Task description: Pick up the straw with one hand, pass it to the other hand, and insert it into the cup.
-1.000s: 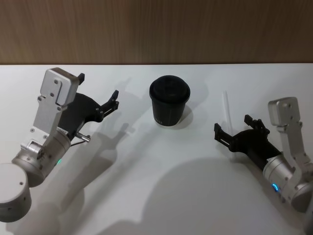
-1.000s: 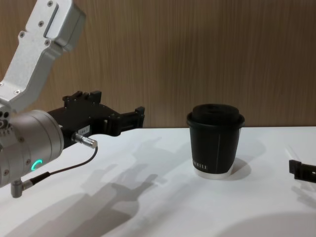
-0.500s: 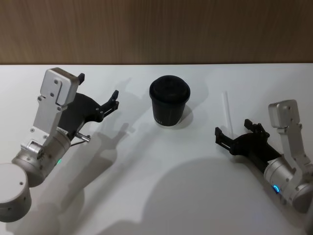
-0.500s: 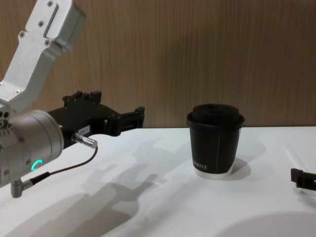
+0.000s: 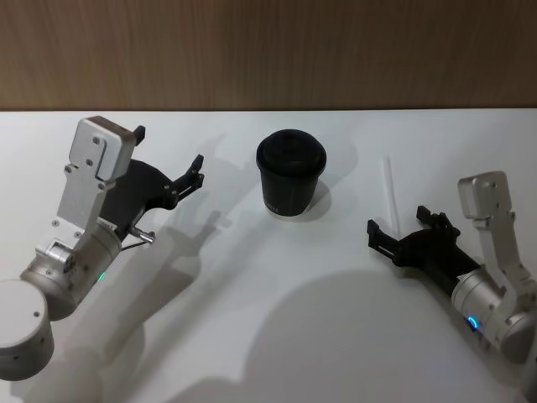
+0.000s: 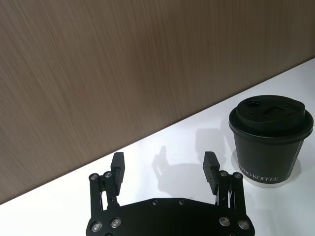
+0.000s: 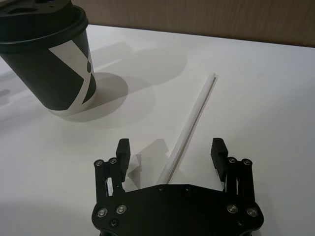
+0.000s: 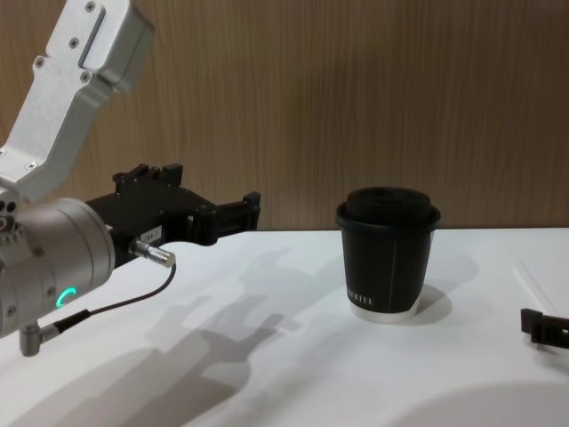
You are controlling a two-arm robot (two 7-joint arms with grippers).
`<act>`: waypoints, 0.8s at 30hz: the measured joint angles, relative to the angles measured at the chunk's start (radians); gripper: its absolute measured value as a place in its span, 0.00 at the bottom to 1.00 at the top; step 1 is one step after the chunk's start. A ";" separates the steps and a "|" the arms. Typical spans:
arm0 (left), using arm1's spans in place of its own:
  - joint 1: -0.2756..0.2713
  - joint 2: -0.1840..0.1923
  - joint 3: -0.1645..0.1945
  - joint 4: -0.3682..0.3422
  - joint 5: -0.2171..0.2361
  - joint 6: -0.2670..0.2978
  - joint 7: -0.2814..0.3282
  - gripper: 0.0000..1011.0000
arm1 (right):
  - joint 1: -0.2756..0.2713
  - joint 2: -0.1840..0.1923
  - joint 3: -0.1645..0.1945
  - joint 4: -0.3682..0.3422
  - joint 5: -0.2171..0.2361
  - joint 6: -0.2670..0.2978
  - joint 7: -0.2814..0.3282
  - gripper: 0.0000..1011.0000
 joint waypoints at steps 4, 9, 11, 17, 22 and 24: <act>0.000 0.000 0.000 0.000 0.000 0.000 0.000 0.99 | 0.002 -0.001 0.000 0.006 -0.004 0.002 0.004 0.99; 0.000 0.000 0.000 0.000 0.000 0.000 0.000 0.99 | 0.004 -0.002 0.001 0.014 -0.010 0.006 0.008 0.99; 0.000 0.000 0.000 0.000 0.000 0.000 0.000 0.99 | 0.005 -0.002 0.002 0.017 -0.014 0.008 0.010 0.99; 0.000 0.000 0.000 0.000 0.000 0.000 0.000 0.99 | 0.008 -0.002 0.002 0.023 -0.022 0.008 0.016 0.99; 0.000 0.000 0.000 0.000 0.000 0.000 0.000 0.99 | 0.010 0.000 0.002 0.029 -0.028 0.007 0.022 0.96; 0.000 0.000 0.000 0.000 0.000 0.000 0.000 0.99 | 0.011 0.000 0.002 0.030 -0.030 0.007 0.024 0.92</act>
